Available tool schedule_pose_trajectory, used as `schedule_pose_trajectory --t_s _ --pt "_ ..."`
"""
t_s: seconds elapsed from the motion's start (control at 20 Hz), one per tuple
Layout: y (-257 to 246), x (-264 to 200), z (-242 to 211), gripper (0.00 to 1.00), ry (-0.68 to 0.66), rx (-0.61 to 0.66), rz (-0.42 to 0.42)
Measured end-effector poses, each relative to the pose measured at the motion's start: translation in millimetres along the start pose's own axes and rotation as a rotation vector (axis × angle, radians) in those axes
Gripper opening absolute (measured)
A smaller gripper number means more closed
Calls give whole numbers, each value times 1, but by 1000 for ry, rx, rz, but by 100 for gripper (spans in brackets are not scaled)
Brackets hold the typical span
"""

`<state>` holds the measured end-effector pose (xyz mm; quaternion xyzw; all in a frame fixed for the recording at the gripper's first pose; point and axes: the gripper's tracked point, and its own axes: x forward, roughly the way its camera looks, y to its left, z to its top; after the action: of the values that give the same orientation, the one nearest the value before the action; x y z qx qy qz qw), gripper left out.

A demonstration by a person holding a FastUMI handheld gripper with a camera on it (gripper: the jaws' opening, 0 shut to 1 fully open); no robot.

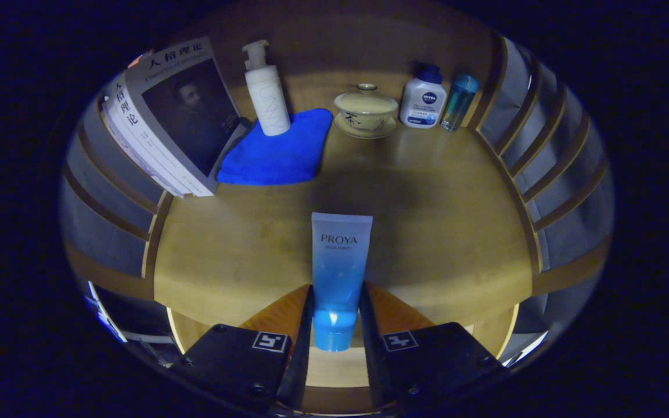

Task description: Pull open the drawer, take out the items inside it, and place them on the countertop above the cabinet.

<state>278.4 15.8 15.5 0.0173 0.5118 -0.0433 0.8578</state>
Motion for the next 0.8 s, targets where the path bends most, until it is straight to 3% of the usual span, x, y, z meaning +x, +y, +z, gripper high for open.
schedule_pose_trajectory --t_s 0.2,0.45,0.8 --pt "3 0 1 45 -2 -9 15" --pt "0 -8 8 64 -59 -4 -8" --pt "14 -46 -20 66 -154 56 94"
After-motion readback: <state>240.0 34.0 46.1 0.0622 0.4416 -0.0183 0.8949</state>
